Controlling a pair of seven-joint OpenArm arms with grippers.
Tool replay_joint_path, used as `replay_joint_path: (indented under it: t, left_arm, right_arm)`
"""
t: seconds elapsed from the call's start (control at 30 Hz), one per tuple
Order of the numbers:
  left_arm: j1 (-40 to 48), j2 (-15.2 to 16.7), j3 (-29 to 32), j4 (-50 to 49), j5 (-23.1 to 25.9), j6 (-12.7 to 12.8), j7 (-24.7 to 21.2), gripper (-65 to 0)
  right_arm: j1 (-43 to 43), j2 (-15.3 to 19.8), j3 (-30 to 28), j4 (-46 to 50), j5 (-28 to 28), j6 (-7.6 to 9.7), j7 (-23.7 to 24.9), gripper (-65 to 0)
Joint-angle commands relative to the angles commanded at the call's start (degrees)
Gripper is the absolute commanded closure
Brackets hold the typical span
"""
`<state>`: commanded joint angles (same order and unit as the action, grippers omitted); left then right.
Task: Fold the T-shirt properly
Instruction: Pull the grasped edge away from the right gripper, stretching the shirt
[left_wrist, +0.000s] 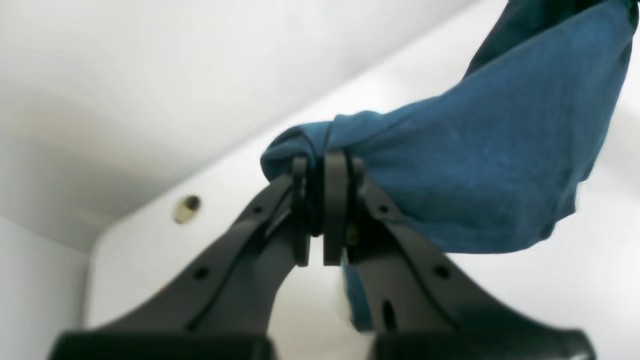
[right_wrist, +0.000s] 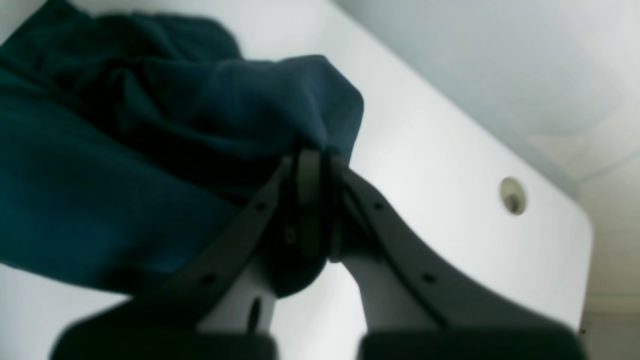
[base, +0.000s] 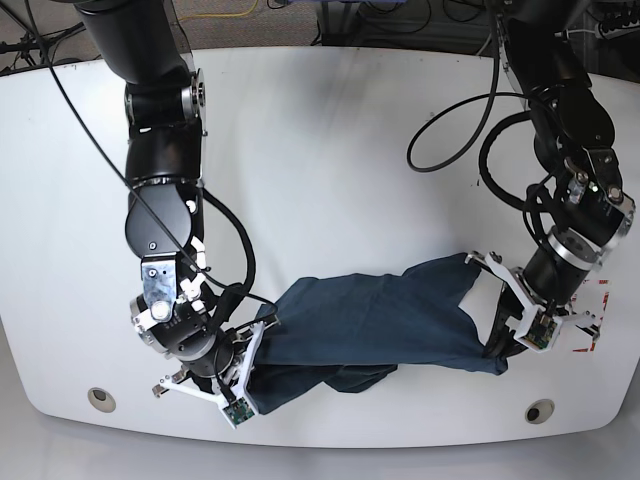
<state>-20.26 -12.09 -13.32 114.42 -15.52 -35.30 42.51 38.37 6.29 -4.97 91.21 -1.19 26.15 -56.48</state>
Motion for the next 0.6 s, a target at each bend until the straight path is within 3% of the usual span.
replay_joint_path:
  t: [0.1,0.2,0.33,0.47,0.6]
  left_arm:
    - [-4.0,-0.2,0.3,0.1,0.0,5.0,0.0,0.0]
    - [-7.7,-0.6,0.2,0.1,0.0,8.1,0.0,0.0]
    - [-12.8,-2.0,0.4,-0.1,0.0,8.7,0.1,0.0]
    - [-20.6,-2.2,0.1,-0.3,0.0,8.7,4.2,0.0]
    - [-27.3,-2.9,-0.1,-0.4,0.5,8.8,7.8,0.0]
  right_arm:
    - [3.3,0.2,0.0,-0.6,0.0,0.00,0.0,0.0]
    - [6.3,0.2,-0.1,-0.7,-0.1,0.00,-0.1,0.0]
    - [11.2,0.3,-0.1,-2.2,-0.1,0.18,-1.5,0.0]
    - [18.2,0.3,-0.1,-3.6,-0.4,3.96,-3.8,0.0]
    - [23.4,0.3,-0.1,-5.2,-0.4,5.01,-4.7,0.0]
